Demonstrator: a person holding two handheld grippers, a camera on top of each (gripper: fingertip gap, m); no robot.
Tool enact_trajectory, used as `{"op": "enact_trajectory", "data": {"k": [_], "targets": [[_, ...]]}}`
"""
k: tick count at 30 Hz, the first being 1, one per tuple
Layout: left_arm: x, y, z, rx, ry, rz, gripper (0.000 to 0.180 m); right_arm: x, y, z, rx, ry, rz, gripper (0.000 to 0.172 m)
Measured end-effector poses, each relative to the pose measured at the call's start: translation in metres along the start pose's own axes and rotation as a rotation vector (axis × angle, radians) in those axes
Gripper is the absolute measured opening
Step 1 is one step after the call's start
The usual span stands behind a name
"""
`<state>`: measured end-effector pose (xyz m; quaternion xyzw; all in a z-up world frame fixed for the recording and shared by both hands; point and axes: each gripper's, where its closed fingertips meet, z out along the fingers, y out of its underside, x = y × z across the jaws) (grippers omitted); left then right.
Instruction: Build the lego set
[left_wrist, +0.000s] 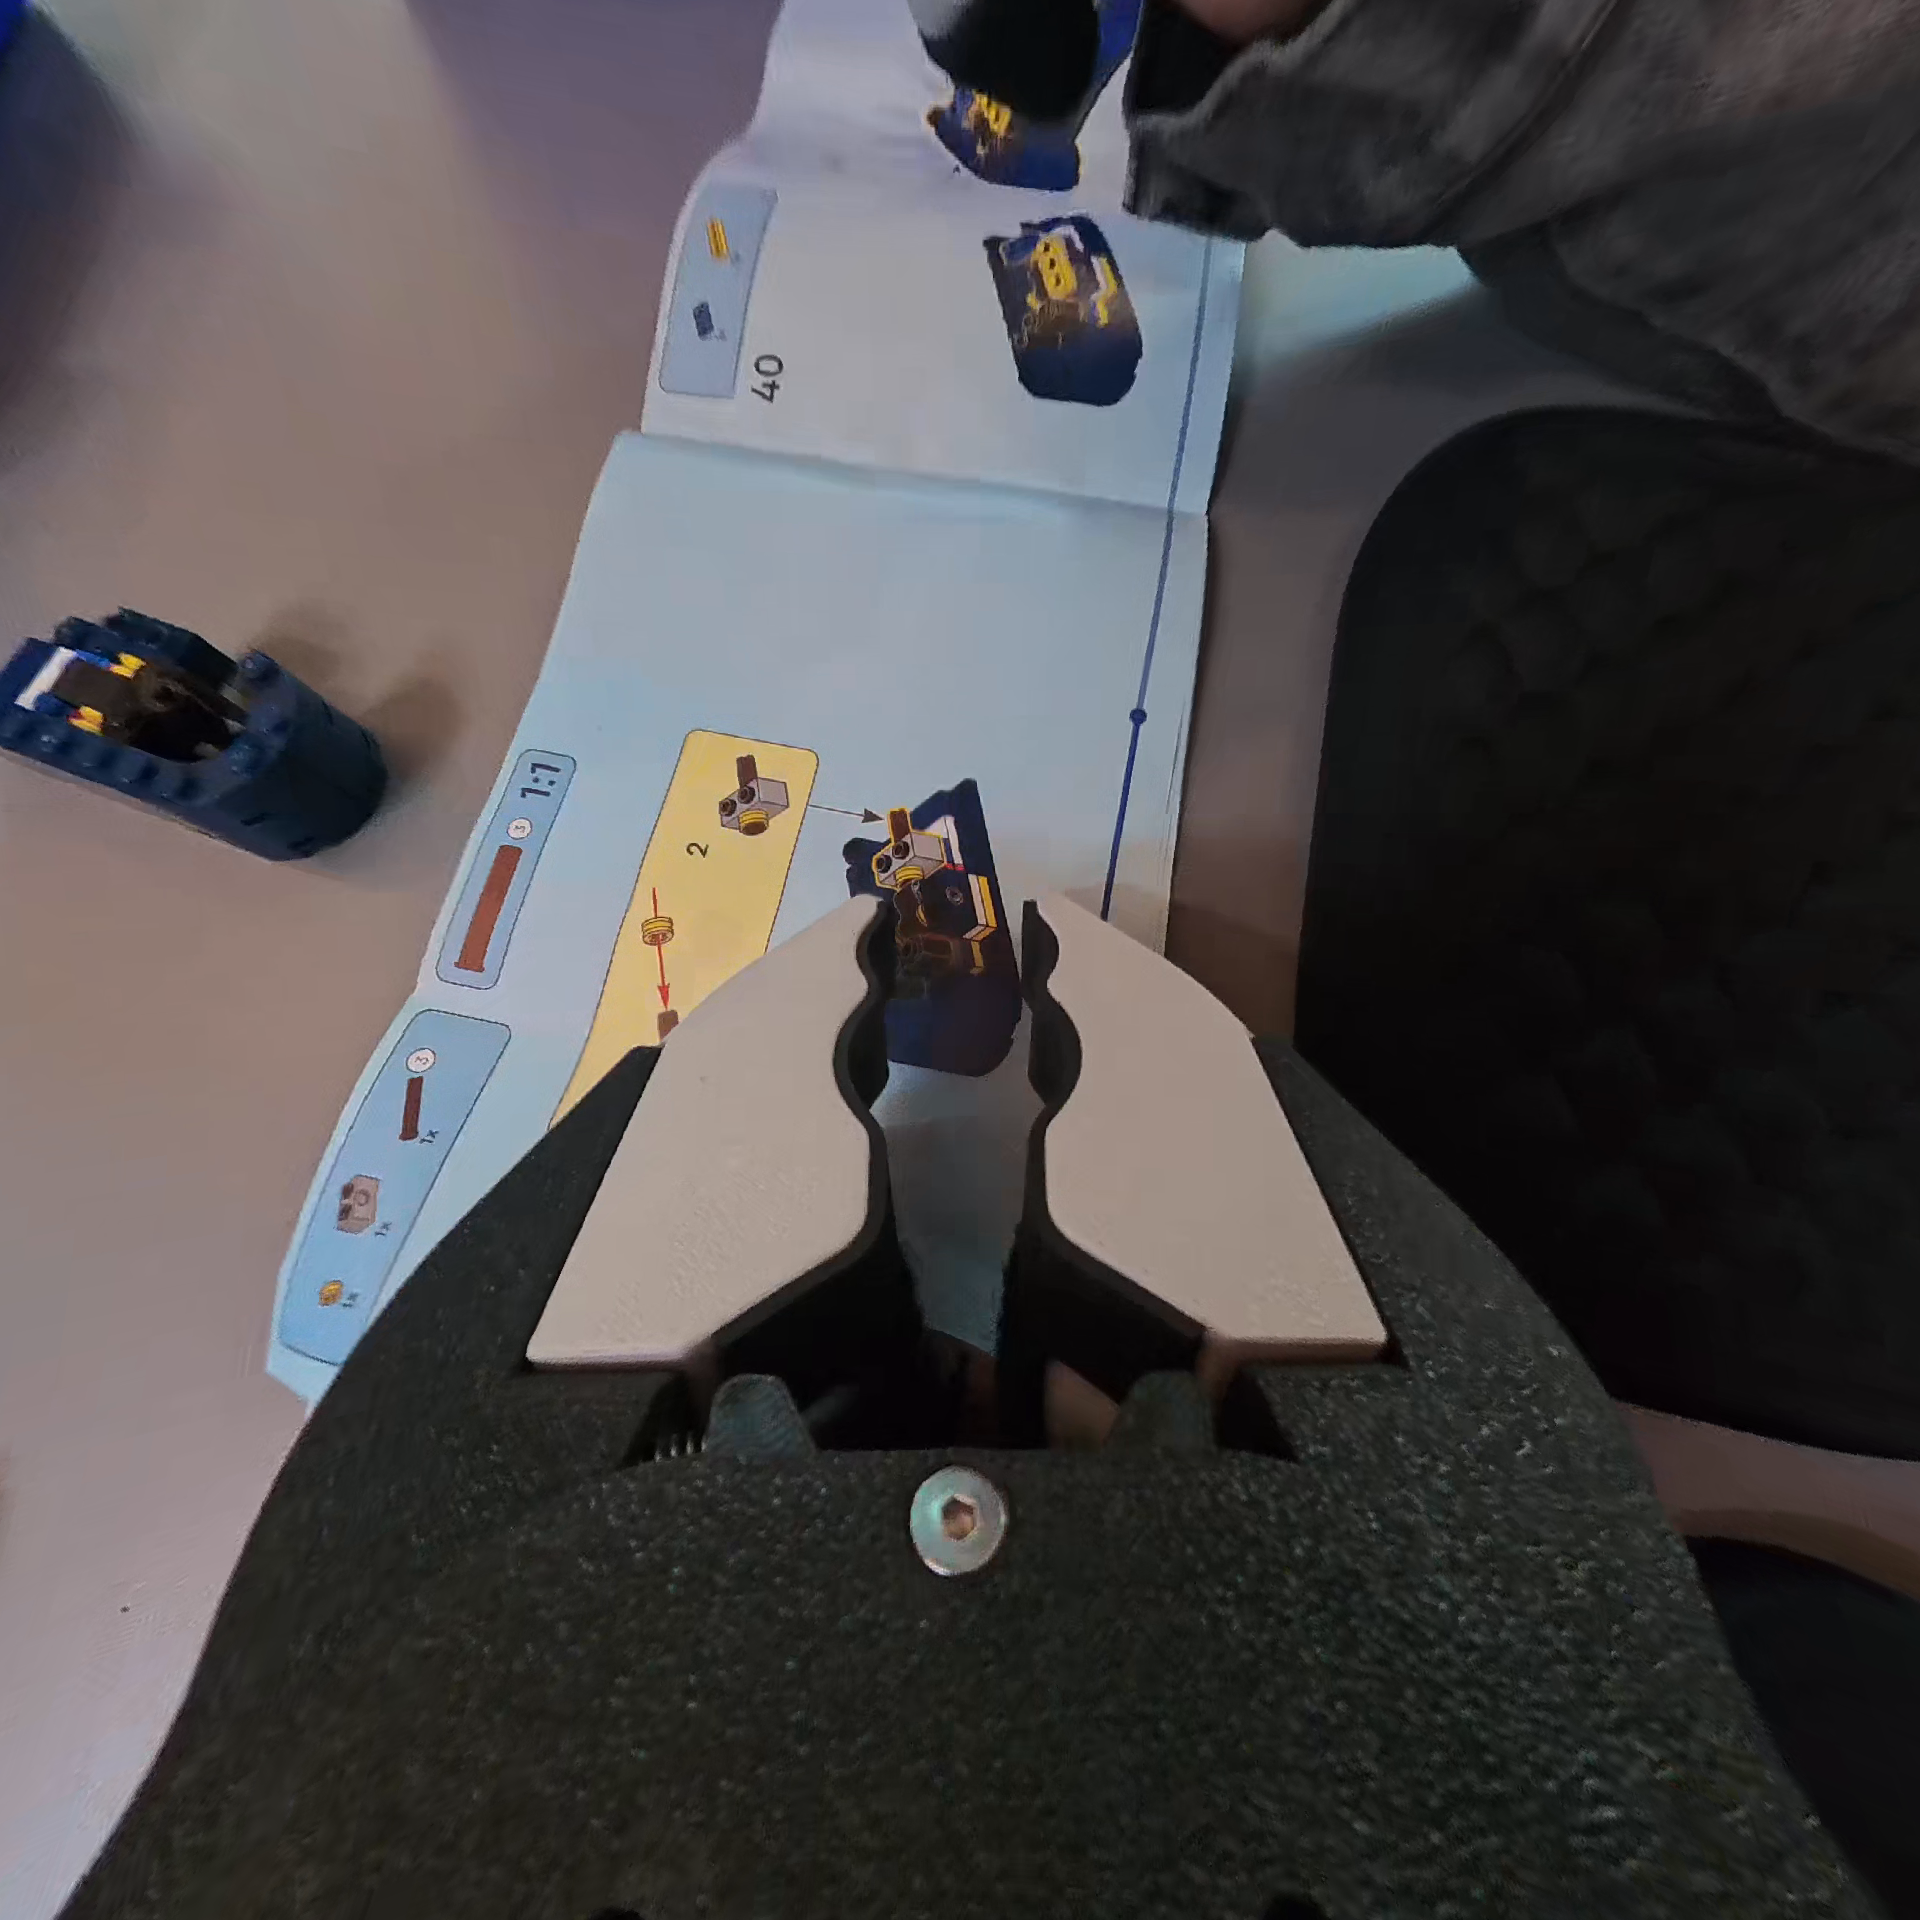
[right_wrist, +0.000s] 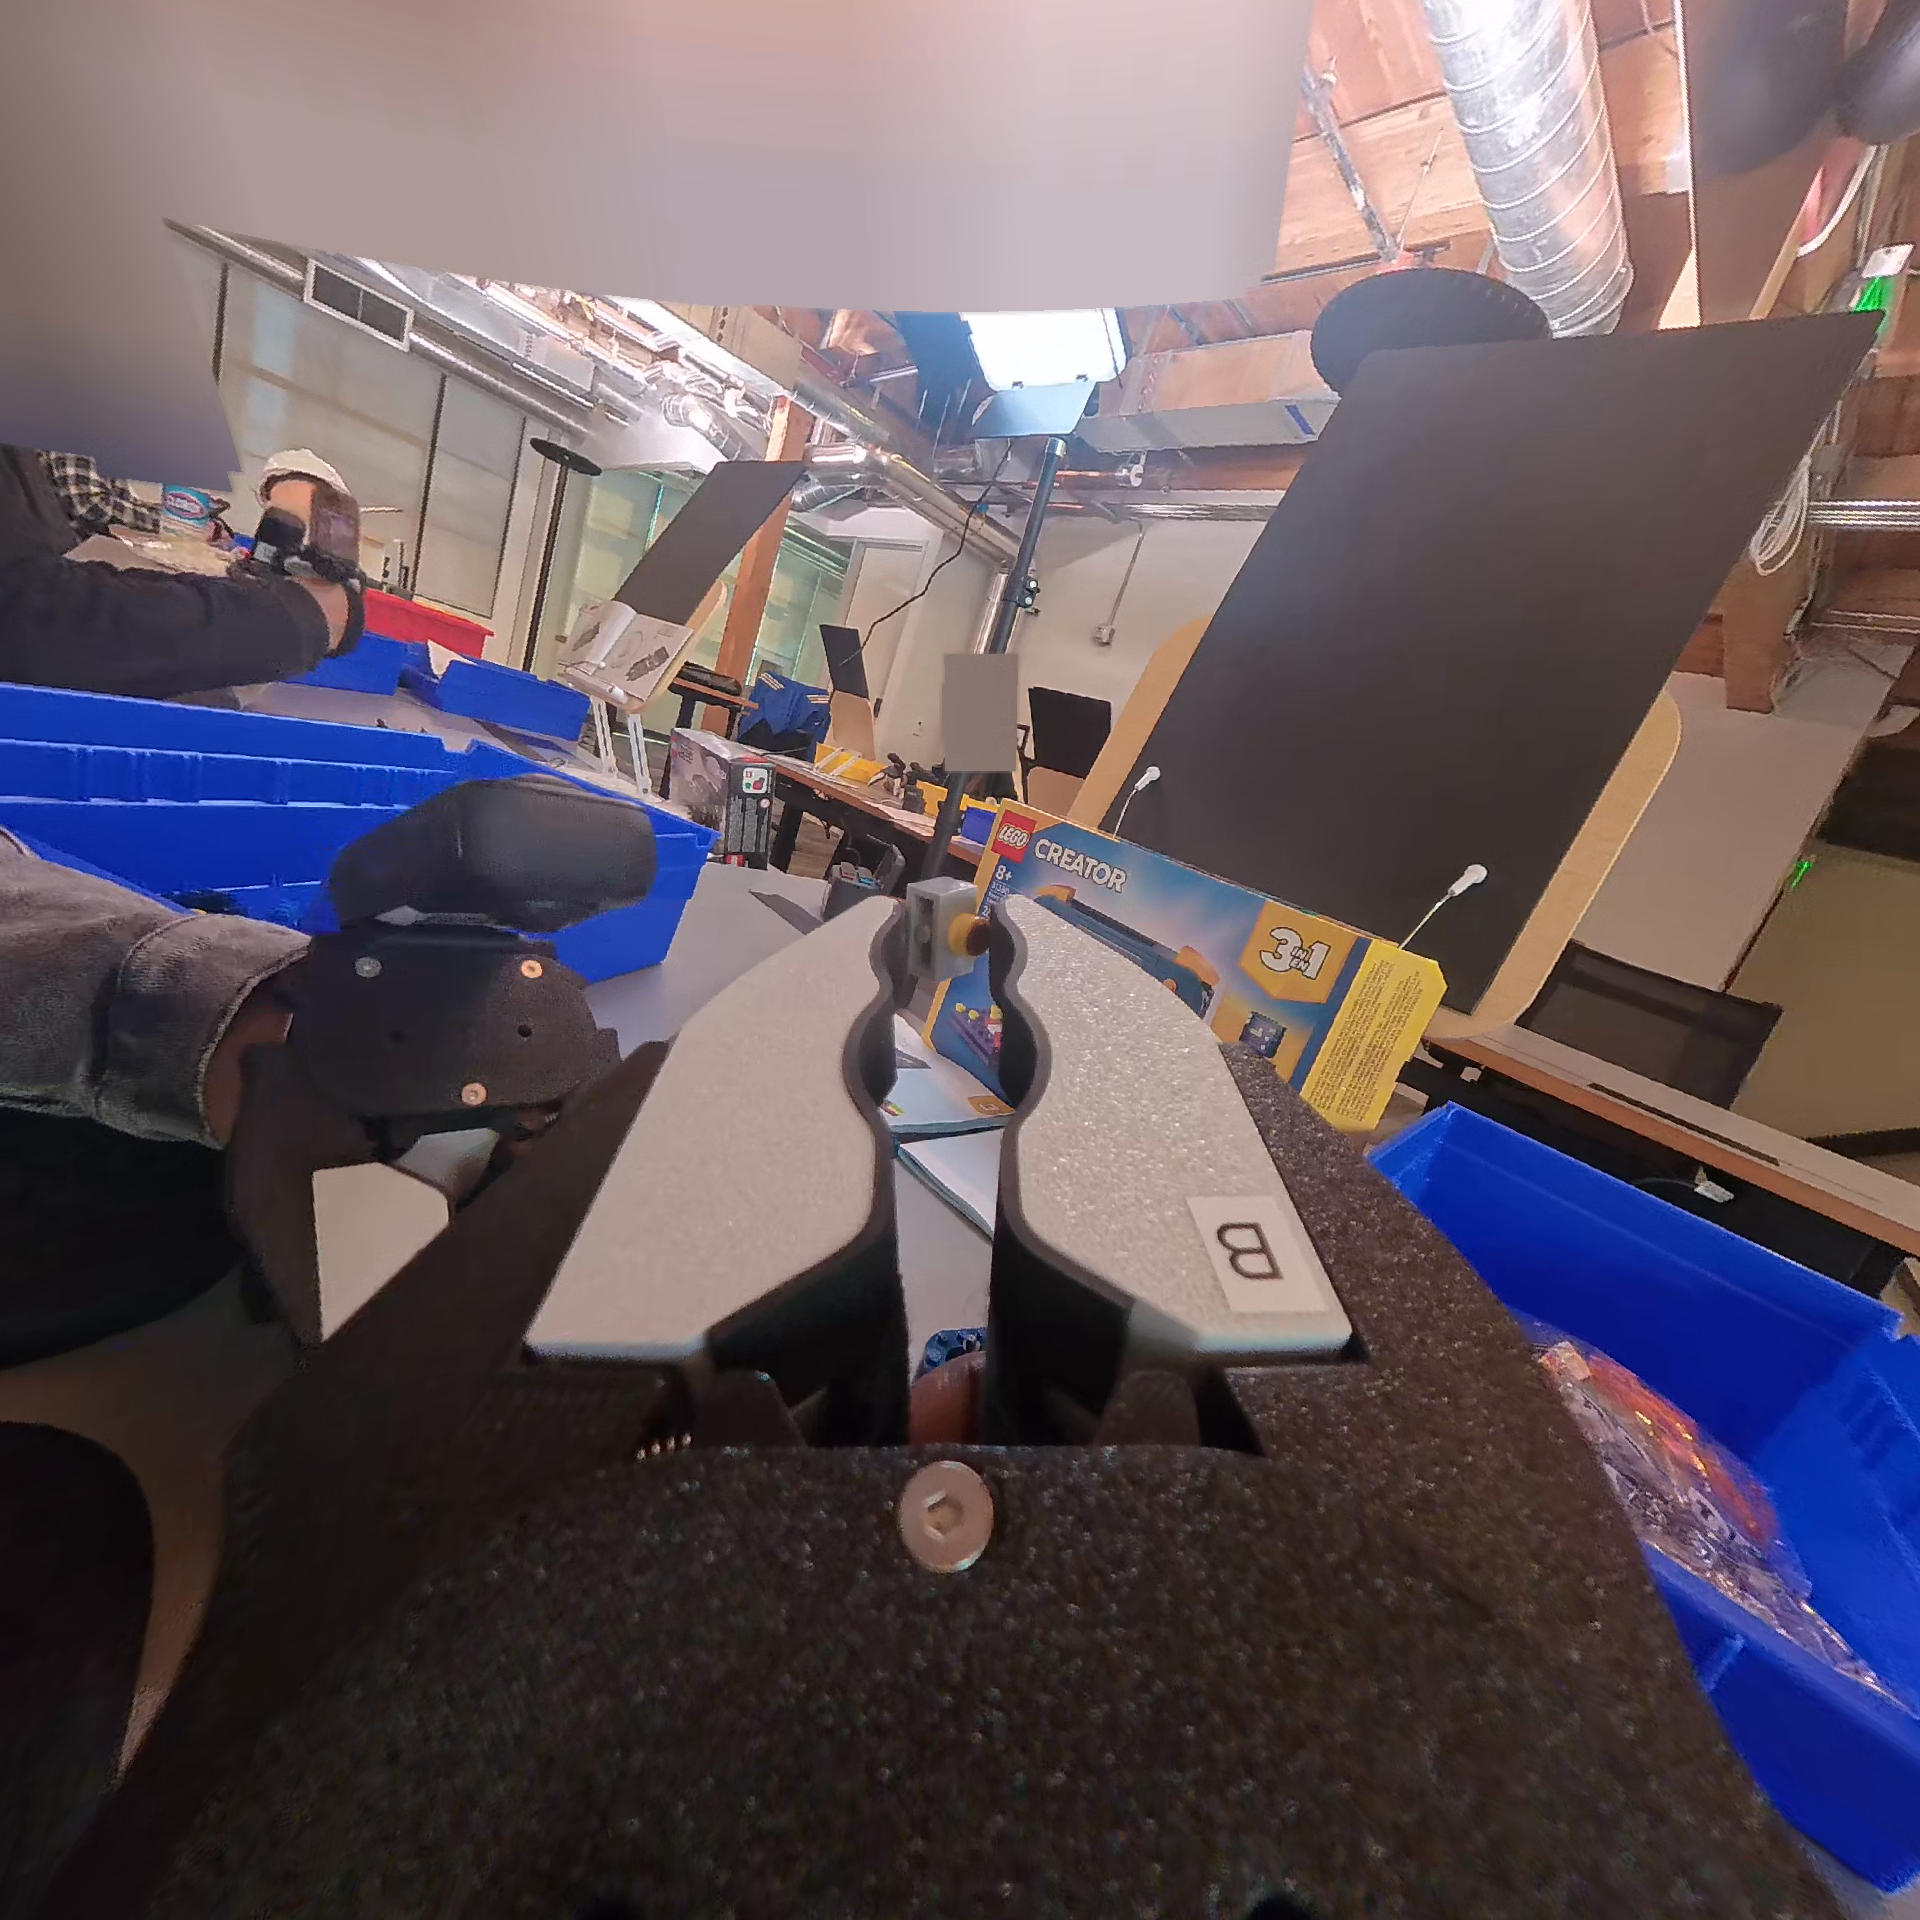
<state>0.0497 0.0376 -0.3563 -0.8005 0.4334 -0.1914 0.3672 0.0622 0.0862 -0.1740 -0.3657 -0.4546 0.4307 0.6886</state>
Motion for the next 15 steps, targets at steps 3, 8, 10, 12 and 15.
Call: {"op": "enact_trajectory", "data": {"k": [3, 8, 10, 12, 15], "targets": [[0.0, -0.001, -0.002, 0.012, 0.006, -0.014, 0.022, 0.002, -0.001, -0.001, 0.006, 0.007, 0.006, 0.015], [-0.022, -0.016, -0.015, 0.104, -0.082, -0.084, 0.037, 0.01, -0.003, -0.004, 0.02, 0.037, 0.018, 0.015], [-0.048, -0.028, -0.025, 0.128, -0.212, -0.112, 0.052, 0.014, -0.002, -0.005, 0.023, 0.055, 0.031, 0.014], [-0.072, -0.041, -0.034, 0.152, -0.332, -0.104, 0.064, 0.017, -0.003, -0.007, 0.029, 0.067, 0.035, 0.014], [-0.101, -0.054, -0.023, 0.129, -0.401, -0.104, 0.065, 0.02, -0.005, -0.009, 0.032, 0.081, 0.029, 0.015]]}}
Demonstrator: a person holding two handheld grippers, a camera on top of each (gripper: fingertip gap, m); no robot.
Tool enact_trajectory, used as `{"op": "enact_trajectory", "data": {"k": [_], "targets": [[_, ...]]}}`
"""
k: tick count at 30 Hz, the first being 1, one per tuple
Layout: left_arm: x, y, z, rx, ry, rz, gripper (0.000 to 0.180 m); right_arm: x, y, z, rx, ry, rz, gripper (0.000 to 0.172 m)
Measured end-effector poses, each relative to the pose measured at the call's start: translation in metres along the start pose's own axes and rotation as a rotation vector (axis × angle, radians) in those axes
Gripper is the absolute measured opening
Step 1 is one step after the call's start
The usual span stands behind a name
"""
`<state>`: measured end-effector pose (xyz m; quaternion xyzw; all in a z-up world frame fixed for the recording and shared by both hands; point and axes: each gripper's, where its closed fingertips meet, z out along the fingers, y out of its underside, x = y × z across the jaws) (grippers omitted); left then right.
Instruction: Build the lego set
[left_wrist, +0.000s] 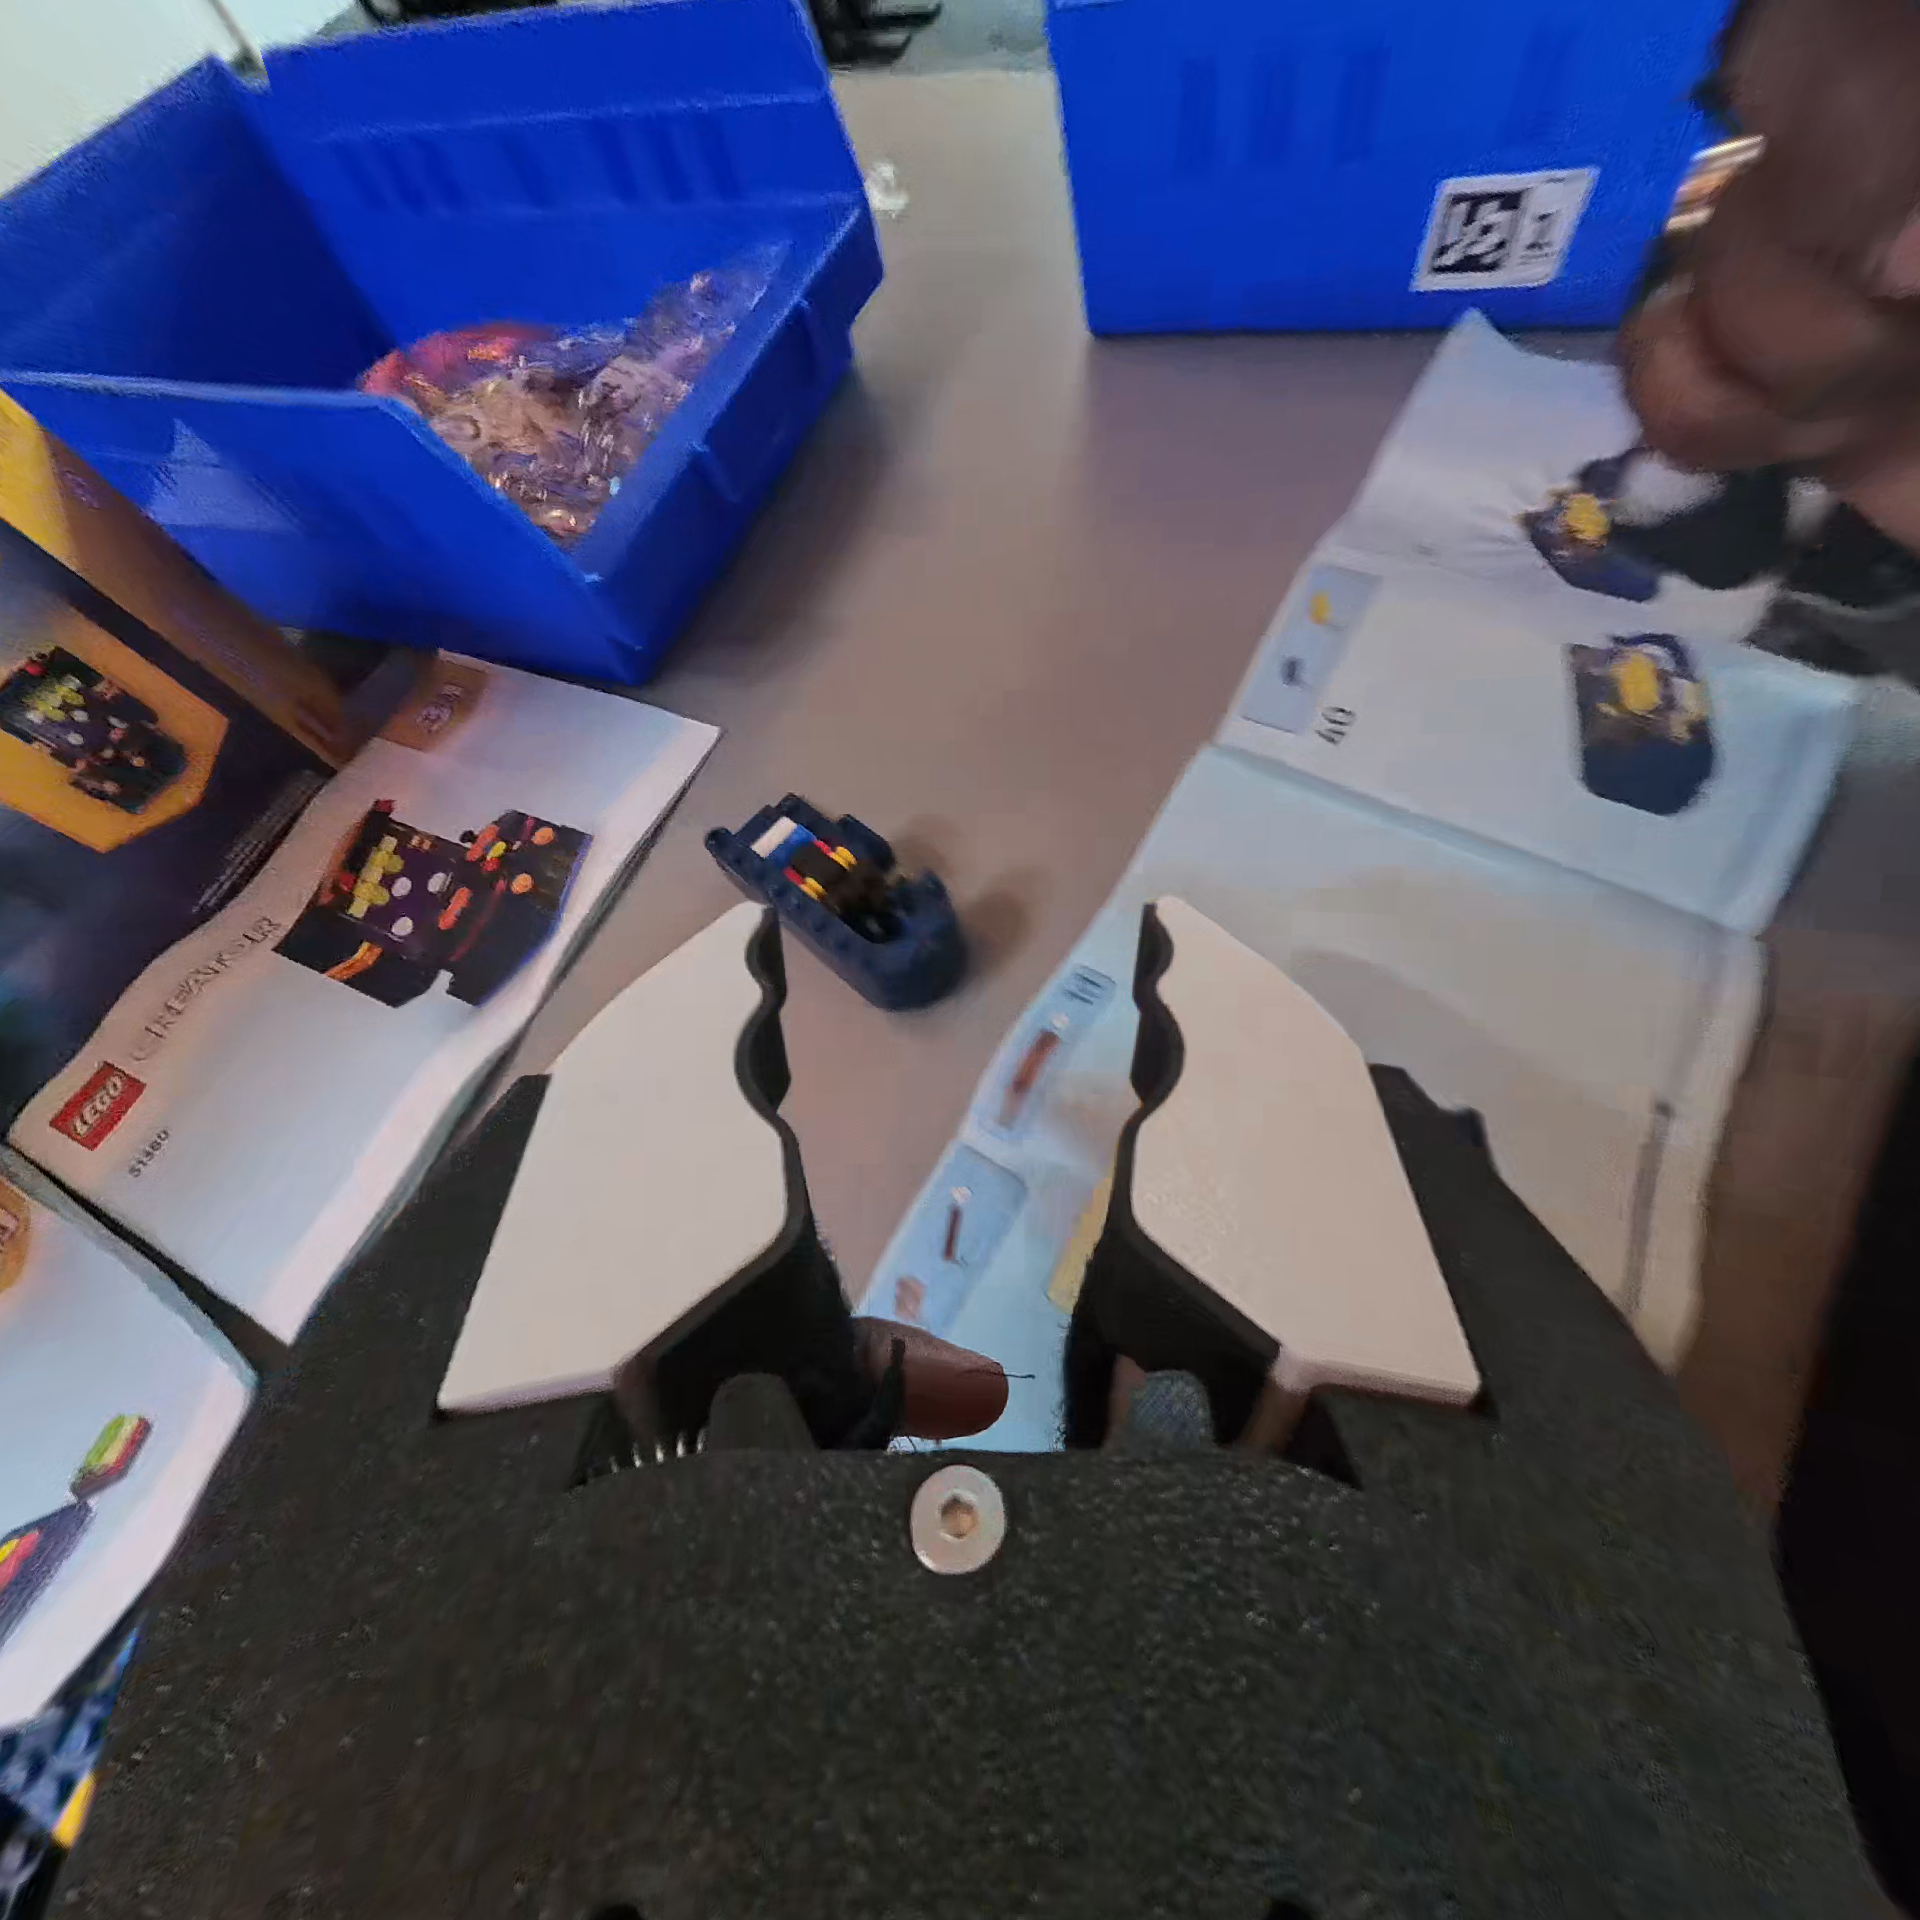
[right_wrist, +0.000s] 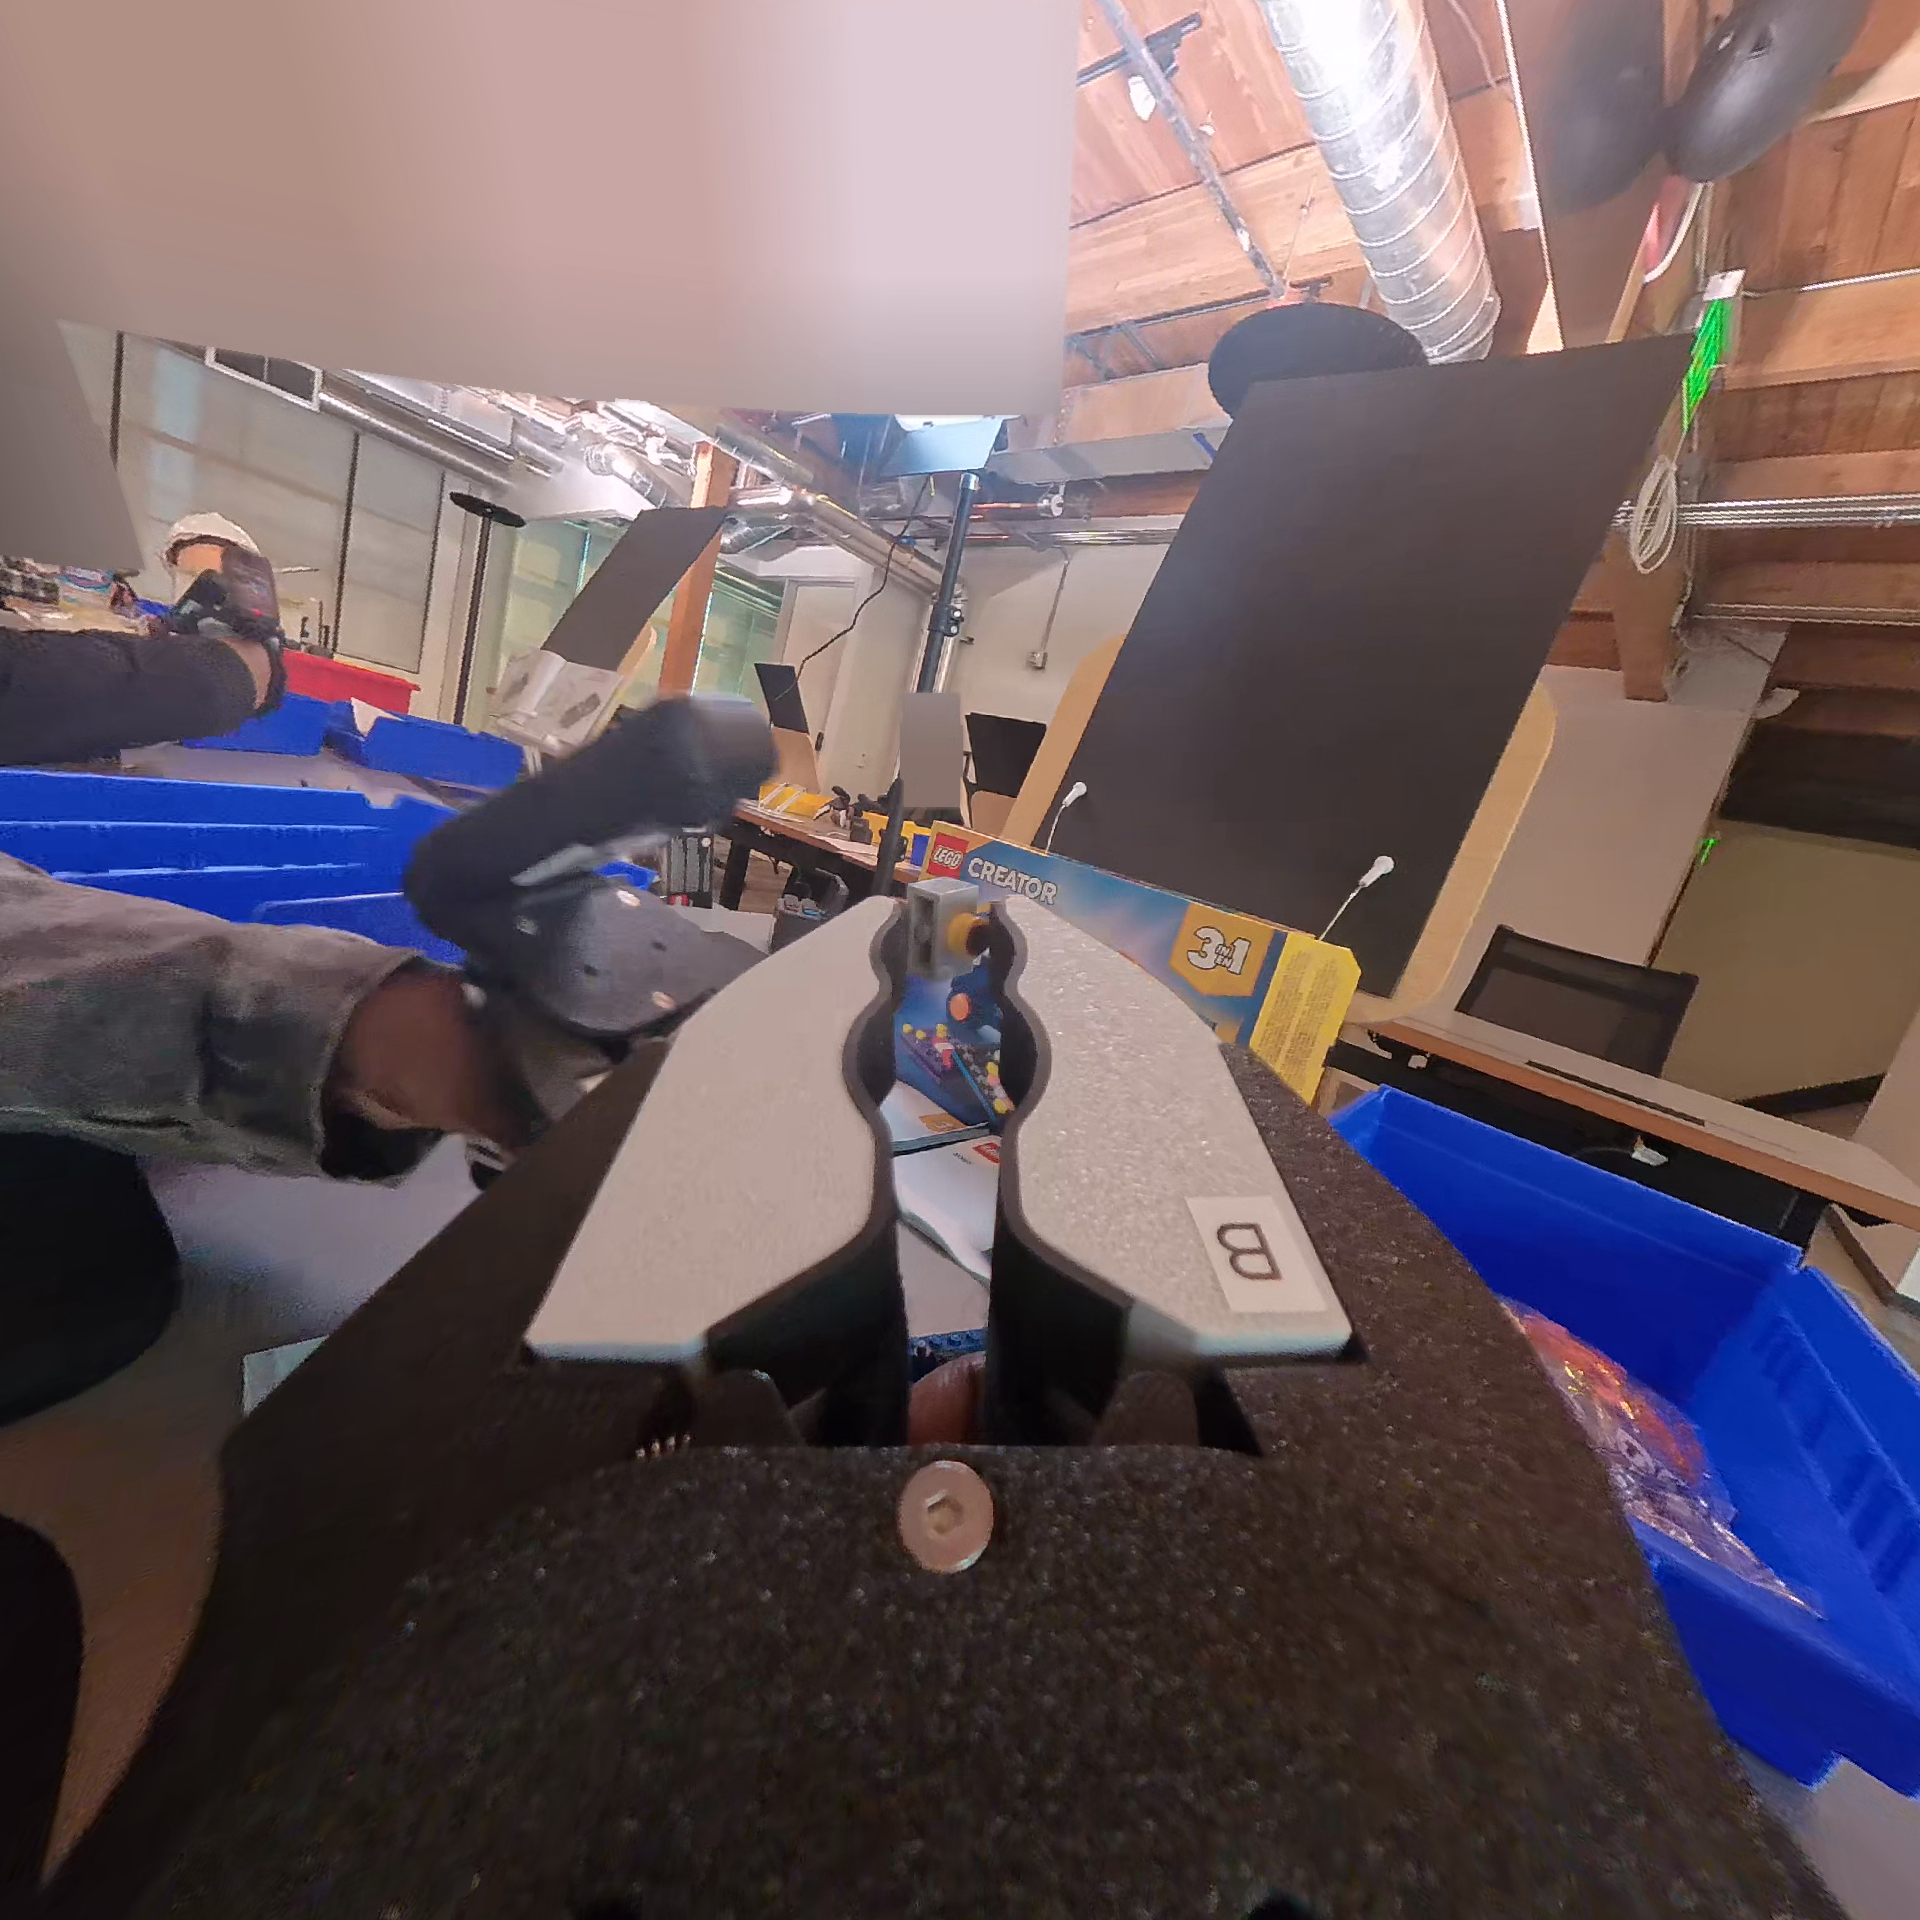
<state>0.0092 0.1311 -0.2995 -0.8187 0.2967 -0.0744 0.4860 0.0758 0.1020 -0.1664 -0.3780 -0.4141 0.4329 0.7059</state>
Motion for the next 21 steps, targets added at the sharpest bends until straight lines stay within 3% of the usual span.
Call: {"op": "enact_trajectory", "data": {"k": [6, 9, 13, 18, 21], "targets": [[-0.023, 0.023, 0.054, -0.186, -0.028, -0.112, 0.069, 0.005, -0.008, -0.004, 0.031, 0.023, 0.002, 0.015], [-0.026, 0.035, 0.064, -0.241, -0.019, -0.121, 0.061, 0.005, -0.013, -0.005, 0.049, 0.022, 0.009, 0.014], [-0.019, 0.034, 0.063, -0.232, 0.091, -0.065, 0.04, 0.003, -0.013, -0.004, 0.05, 0.016, 0.002, 0.014], [0.001, 0.039, 0.049, -0.294, 0.371, -0.007, 0.038, 0.003, -0.011, -0.003, 0.042, 0.014, 0.004, 0.015], [-0.006, 0.043, 0.044, -0.316, 0.365, 0.052, 0.037, 0.003, -0.009, -0.003, 0.036, 0.014, 0.006, 0.015]]}}
